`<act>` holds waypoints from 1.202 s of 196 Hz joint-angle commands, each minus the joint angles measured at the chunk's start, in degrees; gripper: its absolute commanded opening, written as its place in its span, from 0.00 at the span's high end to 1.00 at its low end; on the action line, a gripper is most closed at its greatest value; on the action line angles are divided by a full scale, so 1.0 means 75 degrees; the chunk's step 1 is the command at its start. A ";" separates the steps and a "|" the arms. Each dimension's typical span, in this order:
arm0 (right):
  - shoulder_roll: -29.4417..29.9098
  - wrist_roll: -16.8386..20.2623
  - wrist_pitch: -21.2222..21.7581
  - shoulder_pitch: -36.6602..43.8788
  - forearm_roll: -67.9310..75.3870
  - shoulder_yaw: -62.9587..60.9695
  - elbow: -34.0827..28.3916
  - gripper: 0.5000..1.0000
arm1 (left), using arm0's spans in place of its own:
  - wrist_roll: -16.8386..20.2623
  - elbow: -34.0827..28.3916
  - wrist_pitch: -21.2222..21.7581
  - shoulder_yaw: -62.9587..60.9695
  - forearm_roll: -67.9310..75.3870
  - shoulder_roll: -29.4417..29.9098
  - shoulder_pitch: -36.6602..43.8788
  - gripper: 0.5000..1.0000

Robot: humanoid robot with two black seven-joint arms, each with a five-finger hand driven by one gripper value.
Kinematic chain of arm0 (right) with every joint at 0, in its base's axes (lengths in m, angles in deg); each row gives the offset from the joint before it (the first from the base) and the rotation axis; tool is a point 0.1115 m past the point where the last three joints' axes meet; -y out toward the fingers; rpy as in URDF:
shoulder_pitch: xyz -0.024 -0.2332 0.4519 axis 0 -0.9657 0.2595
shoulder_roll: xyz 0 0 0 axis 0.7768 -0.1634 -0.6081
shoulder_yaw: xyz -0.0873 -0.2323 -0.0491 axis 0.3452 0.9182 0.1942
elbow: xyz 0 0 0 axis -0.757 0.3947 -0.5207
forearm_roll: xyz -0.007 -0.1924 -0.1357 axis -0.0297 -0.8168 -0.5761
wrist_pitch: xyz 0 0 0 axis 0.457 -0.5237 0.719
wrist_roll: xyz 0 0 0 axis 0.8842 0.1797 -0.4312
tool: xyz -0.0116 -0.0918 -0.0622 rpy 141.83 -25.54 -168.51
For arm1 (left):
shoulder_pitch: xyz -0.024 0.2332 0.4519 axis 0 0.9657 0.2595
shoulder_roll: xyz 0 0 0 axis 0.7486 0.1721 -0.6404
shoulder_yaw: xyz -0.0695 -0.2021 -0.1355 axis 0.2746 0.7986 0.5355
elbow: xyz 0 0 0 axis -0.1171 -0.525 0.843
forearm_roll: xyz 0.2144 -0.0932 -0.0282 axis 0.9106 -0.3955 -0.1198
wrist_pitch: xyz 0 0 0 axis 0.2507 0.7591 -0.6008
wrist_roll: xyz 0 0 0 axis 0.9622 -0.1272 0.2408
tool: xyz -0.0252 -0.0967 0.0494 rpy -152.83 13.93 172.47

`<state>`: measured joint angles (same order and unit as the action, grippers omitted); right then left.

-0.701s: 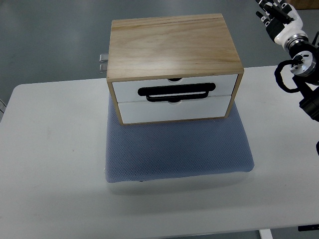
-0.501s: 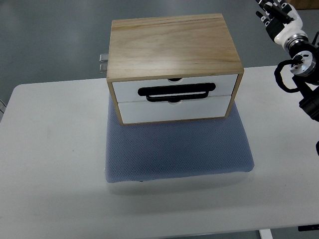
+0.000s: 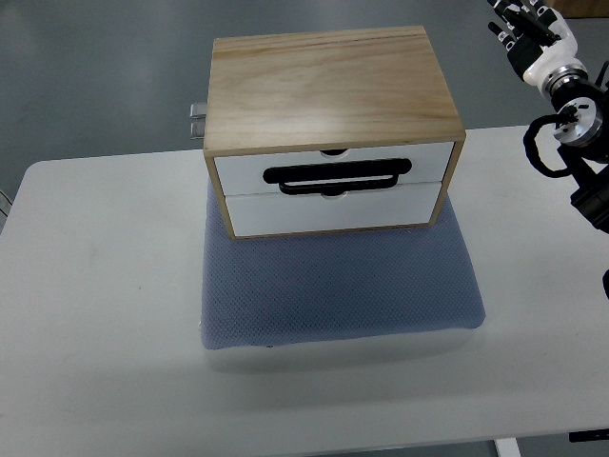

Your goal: Open wood drawer with right hand

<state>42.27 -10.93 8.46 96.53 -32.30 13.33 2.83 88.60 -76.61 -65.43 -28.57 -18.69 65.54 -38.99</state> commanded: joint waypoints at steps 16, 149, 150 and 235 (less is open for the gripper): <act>-0.0002 0.0000 -0.0012 0.0010 0.0000 0.0000 0.0000 0.11 | 0.0000 -0.0003 0.0000 0.0000 0.0002 0.0000 0.0000 0.00; -0.0588 0.0012 -0.0083 0.0373 -0.0024 0.0902 -0.0035 0.11 | 0.0000 -0.0003 0.0000 0.0000 0.0002 0.0000 0.0000 0.00; -0.0611 0.0012 -0.0094 0.0419 -0.0024 0.0983 -0.0035 0.11 | 0.0000 -0.0003 0.0000 0.0000 0.0002 0.0000 0.0000 0.00; -0.2182 0.0047 0.0187 0.2306 -0.0012 0.5437 -0.0480 0.11 | 0.0000 -0.0003 0.0000 0.0000 0.0002 0.0000 0.0000 0.00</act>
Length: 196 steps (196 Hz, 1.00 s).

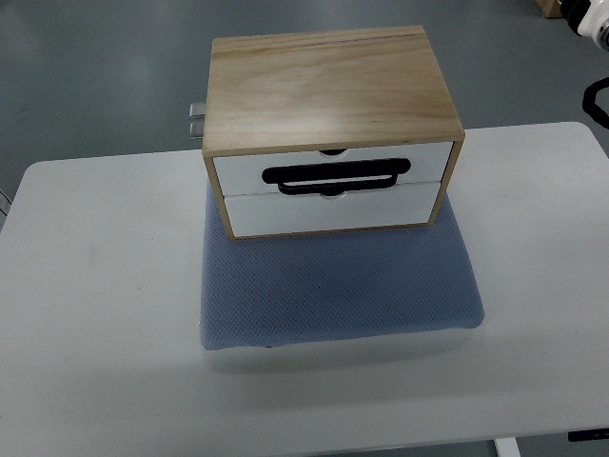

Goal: Open wood drawer with right hand
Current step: 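Move the right hand over the box toward the upper drawer handle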

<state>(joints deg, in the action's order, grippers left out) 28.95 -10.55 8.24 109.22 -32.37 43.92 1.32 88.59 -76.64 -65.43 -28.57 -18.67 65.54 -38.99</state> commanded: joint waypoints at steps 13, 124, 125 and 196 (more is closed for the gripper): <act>-0.0604 0.0008 0.0509 0.1059 -0.0050 0.2167 -0.0536 0.11 | 0.0000 0.0000 0.0000 0.0000 -0.0001 0.0000 0.0001 0.00; -0.0686 0.0066 0.2946 0.4059 -0.2511 0.3996 -0.3231 0.11 | 0.0000 0.0000 0.0000 0.0000 -0.0001 0.0000 0.0001 0.00; -0.0686 0.0066 0.2947 0.4059 -0.2511 0.3996 -0.3232 0.11 | 0.0000 0.0000 0.0000 0.0000 -0.0001 0.0000 0.0001 0.00; -0.0792 0.0266 0.4145 0.4387 -0.2511 0.4218 -0.4708 0.11 | 0.0000 0.0000 0.0000 0.0000 -0.0001 0.0000 0.0001 0.00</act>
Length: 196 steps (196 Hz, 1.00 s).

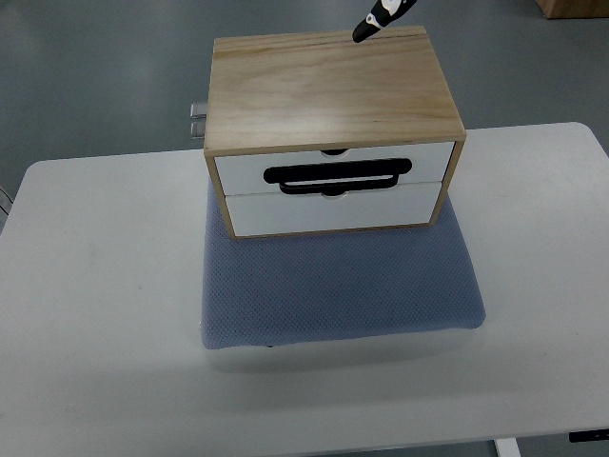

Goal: Open wood drawer with right hand
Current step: 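Move the right hand over the box toward the upper drawer handle, then lower the right hand and hook its fingers into the black bar handle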

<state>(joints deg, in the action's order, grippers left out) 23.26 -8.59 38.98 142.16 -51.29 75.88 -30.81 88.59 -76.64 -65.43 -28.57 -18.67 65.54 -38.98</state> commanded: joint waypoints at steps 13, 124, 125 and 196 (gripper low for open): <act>-0.0068 0.0005 0.0045 -0.0074 0.0035 -0.0042 -0.0763 0.11 | 0.0000 0.0000 0.0000 0.0000 -0.0001 0.0000 -0.0001 0.00; 0.0447 0.0063 0.0045 -0.1281 -0.0047 0.0028 -0.0952 0.11 | 0.0000 0.0000 0.0000 0.0000 -0.0001 0.0000 -0.0001 0.00; 0.0447 0.0063 0.0045 -0.1281 -0.0047 0.0028 -0.0952 0.11 | 0.0000 0.0000 0.0000 0.0000 -0.0001 0.0000 -0.0001 0.00; 0.0271 0.0391 0.0045 -0.1387 -0.0387 0.0215 -0.1092 0.11 | 0.0000 0.0000 0.0000 0.0000 -0.0001 0.0000 -0.0001 0.00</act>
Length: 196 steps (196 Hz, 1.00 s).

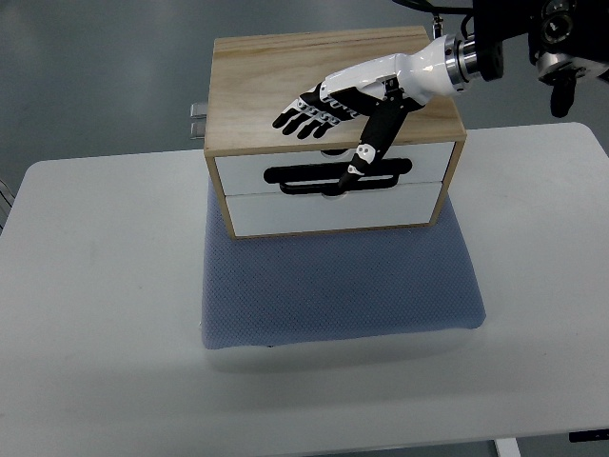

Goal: Open wood drawer with right hand
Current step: 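Lower the right hand and hook its fingers into the black bar handle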

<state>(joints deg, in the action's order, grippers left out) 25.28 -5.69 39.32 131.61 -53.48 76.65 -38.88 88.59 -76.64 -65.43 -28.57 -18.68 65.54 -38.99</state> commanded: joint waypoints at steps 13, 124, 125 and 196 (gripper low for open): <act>-0.0010 0.0005 0.0000 0.0054 -0.0082 0.0136 -0.0017 0.11 | 0.0000 0.0000 0.0000 0.0000 0.0000 0.0000 0.0001 0.00; -0.0022 0.0017 0.0000 -0.0520 -0.0094 0.0147 -0.0087 0.11 | 0.0000 0.0000 0.0000 0.0000 0.0000 0.0000 0.0001 0.00; -0.0022 0.0017 0.0000 -0.0520 -0.0094 0.0147 -0.0087 0.11 | 0.0000 0.0000 0.0000 0.0000 0.0000 0.0000 0.0001 0.00; -0.0151 0.0005 0.0000 -0.0895 -0.0094 0.0136 -0.0110 0.11 | 0.0000 0.0000 0.0000 0.0000 0.0000 0.0000 0.0001 0.00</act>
<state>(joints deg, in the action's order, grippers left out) 24.42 -5.57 39.32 125.21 -54.24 77.65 -39.71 88.59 -76.64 -65.43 -28.57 -18.68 65.54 -38.99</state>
